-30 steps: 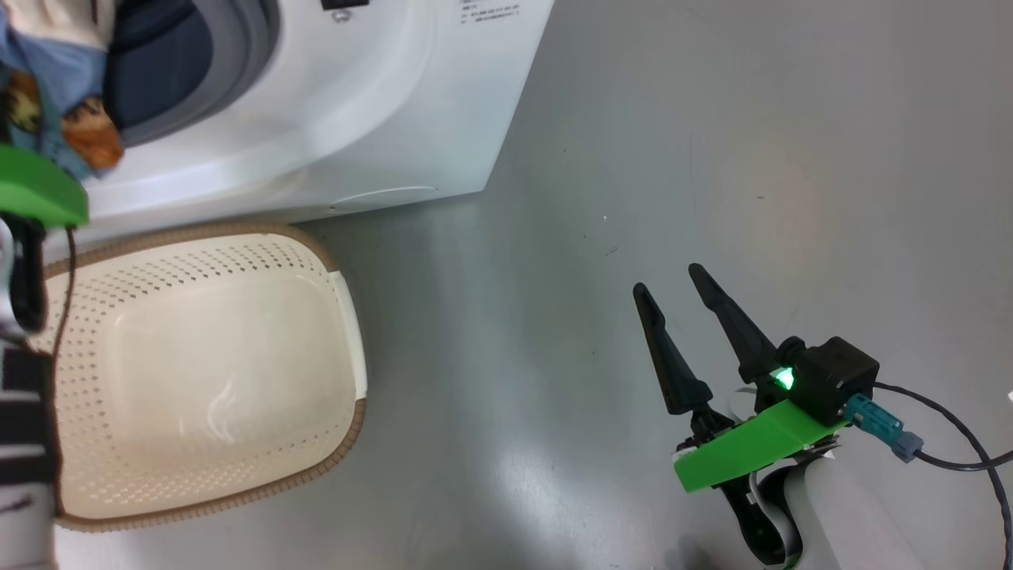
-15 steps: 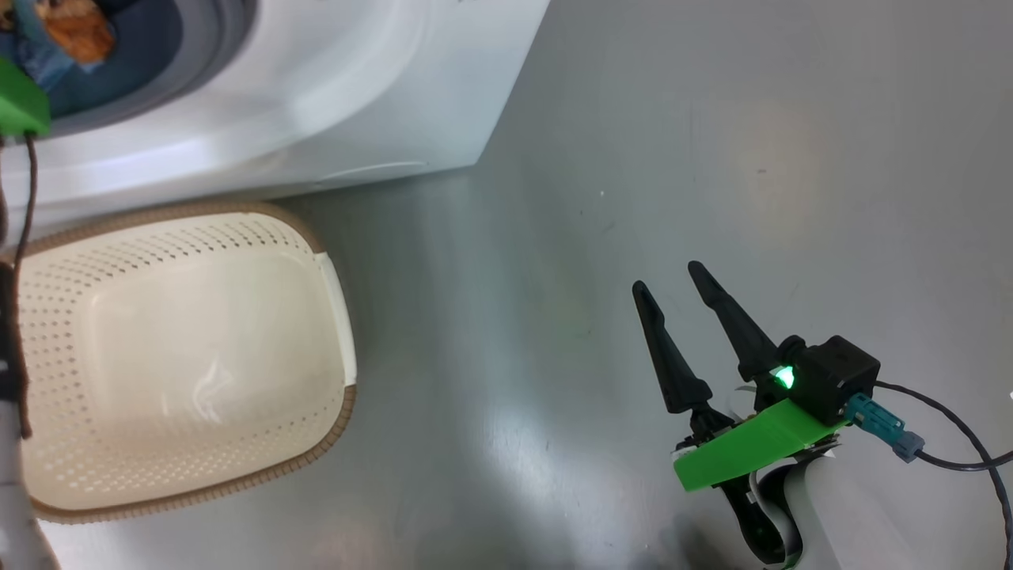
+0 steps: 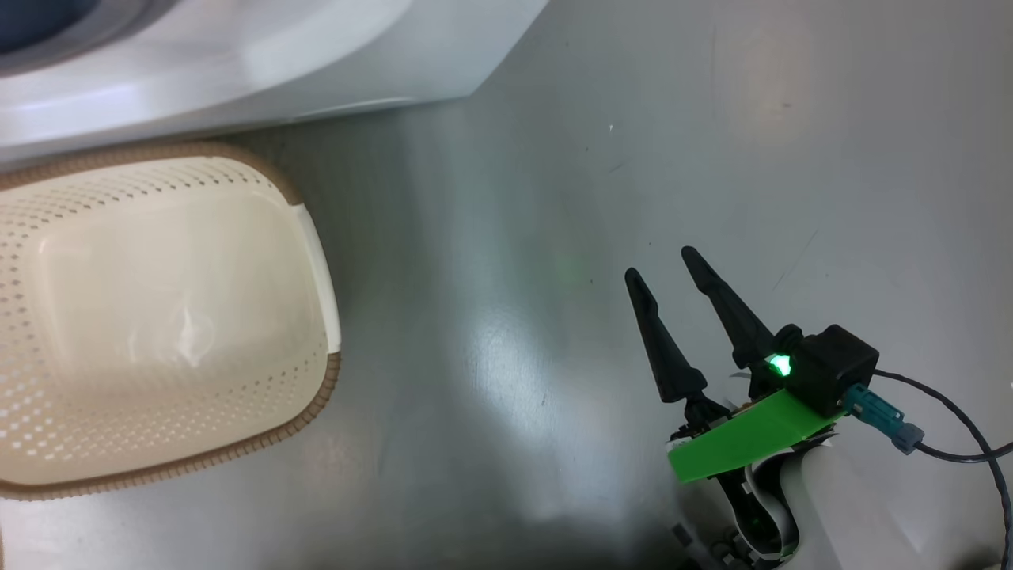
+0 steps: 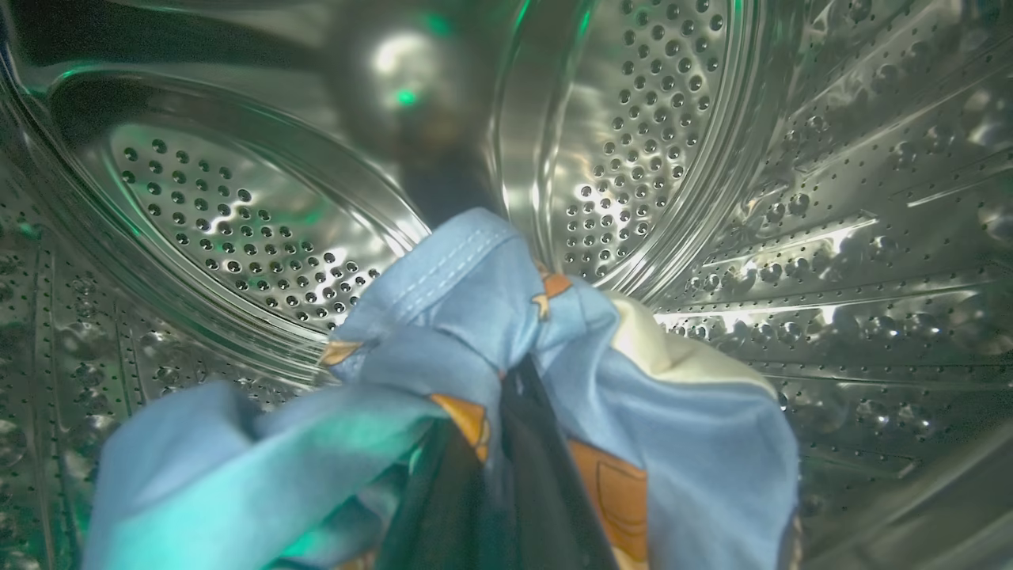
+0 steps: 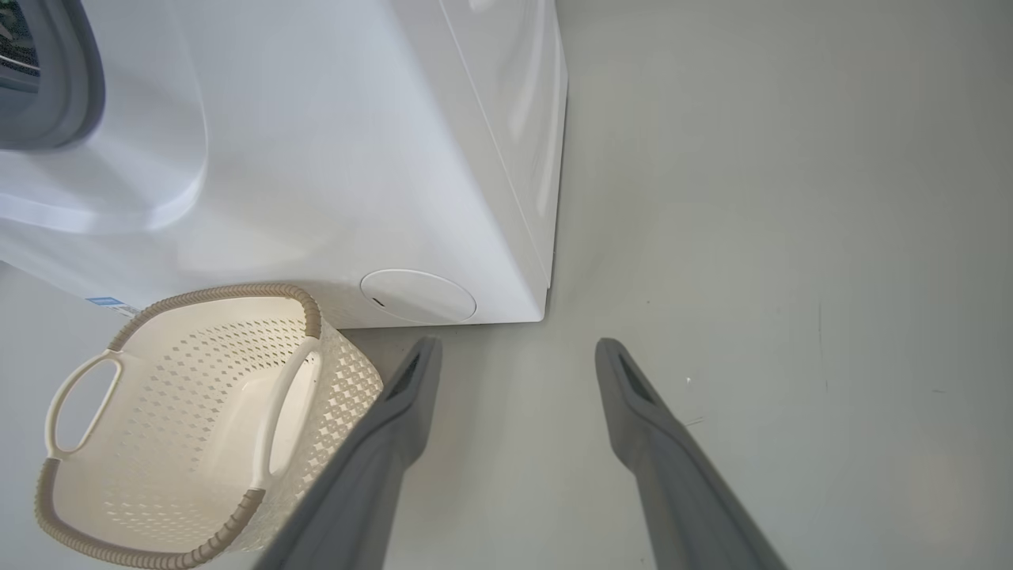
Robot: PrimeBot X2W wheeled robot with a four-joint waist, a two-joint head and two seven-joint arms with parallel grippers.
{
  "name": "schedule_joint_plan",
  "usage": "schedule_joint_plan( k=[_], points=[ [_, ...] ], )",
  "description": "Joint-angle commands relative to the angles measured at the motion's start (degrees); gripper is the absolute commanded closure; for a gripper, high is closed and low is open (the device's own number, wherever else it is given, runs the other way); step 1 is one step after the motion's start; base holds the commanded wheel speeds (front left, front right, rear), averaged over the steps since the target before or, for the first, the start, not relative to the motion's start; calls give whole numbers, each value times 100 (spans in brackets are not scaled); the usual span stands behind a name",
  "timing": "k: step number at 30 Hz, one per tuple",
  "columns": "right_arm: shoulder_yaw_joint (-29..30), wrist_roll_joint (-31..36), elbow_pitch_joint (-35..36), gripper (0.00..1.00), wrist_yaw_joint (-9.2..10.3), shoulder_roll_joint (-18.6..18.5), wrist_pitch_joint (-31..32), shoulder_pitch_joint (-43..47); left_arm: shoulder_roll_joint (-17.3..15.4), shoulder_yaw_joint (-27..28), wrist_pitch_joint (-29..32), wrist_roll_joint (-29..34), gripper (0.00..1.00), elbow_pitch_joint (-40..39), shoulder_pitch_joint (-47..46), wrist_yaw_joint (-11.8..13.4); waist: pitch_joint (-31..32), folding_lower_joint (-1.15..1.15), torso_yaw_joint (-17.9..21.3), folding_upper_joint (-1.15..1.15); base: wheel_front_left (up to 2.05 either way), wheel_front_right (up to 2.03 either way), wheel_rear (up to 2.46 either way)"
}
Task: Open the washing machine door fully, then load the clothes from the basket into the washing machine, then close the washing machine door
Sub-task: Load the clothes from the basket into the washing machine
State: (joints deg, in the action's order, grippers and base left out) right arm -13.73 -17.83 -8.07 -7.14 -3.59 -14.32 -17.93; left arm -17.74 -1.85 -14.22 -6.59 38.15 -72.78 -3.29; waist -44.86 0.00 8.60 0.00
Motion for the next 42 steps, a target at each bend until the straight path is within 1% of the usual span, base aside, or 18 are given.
schedule_joint_plan(
  k=[1, 3, 8, 11, 16, 24, 25, 26, 36, 42],
  points=[
    [-142, -10, 133, 0, -35, 53, -68, 71, -349, 17, -60, 120, 100, -198, -158, 16, -159, 0, -27, 0, 0, 0, 0],
    [-140, -6, 137, 0, -35, 54, -68, 68, -345, -1, -69, 138, 100, -265, -210, 12, -176, 0, -30, 0, 0, 0, 0],
    [-186, -2, 147, 0, -35, 57, -68, 3, -386, 36, -75, 154, 100, -930, -354, -80, -264, 0, 2, 0, 0, 0, 0],
    [-220, -6, 146, 0, -35, 58, -68, -9, -374, 61, -76, 176, 100, -1143, -318, -97, -288, 0, 21, 0, 0, 0, 0],
    [-274, -19, 121, 0, -35, 62, -68, -19, -357, 68, -77, 135, 100, -879, -295, -158, -307, 0, 67, 0, 0, 0, 0],
    [-313, -52, 73, 0, -35, 66, -68, -33, -312, 50, -77, -45, 100, -7, -466, -255, -297, 0, 113, 0, 0, 0, 0],
    [-307, -54, 63, 0, -35, 67, -68, -33, -294, 46, -77, -76, 63, 82, -483, -266, -288, 0, 109, 0, 0, 0, 0],
    [-301, -57, 54, 0, -35, 67, -68, -32, -281, 56, -77, -111, 0, 170, -505, -272, -277, 0, 107, 0, 0, 0, 0],
    [-246, -60, 13, 0, -35, 69, -68, -58, -208, 51, -77, -223, 0, 733, -571, -286, -166, 0, 39, 0, 0, 0, 0],
    [-196, -42, -30, 0, -35, 69, -68, -38, -115, 41, -77, -295, 0, 1038, -427, -272, 62, 0, -18, 0, 0, 0, 0]
  ],
)
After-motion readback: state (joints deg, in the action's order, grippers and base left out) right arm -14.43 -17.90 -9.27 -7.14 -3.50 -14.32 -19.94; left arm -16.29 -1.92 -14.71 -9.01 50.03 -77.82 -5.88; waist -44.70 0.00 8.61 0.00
